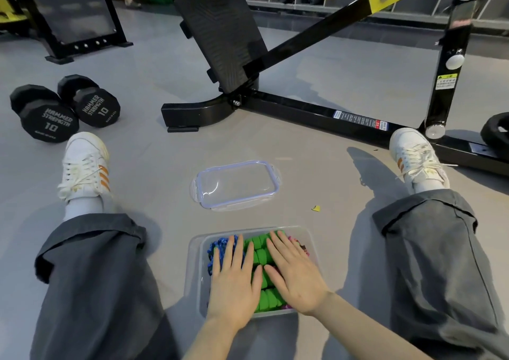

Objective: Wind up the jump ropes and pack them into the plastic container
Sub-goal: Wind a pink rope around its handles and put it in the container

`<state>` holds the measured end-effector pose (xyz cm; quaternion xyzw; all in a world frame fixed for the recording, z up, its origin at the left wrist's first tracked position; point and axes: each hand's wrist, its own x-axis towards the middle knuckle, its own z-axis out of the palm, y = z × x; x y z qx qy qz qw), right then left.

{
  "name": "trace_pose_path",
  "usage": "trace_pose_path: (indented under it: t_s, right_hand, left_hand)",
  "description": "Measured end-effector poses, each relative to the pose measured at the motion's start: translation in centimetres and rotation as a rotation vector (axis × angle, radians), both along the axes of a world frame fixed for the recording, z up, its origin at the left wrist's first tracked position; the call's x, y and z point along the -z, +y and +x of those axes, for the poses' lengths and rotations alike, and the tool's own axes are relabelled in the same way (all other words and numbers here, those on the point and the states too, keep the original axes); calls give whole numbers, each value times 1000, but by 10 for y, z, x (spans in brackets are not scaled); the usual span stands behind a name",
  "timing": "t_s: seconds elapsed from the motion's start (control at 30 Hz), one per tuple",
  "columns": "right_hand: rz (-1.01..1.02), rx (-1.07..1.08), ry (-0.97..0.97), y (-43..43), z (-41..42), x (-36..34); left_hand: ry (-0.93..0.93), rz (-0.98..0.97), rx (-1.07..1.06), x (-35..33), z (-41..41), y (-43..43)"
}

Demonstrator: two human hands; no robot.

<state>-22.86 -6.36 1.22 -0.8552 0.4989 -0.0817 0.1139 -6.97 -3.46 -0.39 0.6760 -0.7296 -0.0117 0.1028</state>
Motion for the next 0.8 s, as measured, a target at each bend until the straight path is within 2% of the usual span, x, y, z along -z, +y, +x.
trace_pose_path:
  t_s: [0.53,0.8]
  right_hand:
    - [89,-114,-9,-12,-2,-5]
    - [51,-110,4,-32,0,-2]
  left_hand:
    - [-13,-54,18,8,2,-8]
    - [-3,-14,5,6,5,-25]
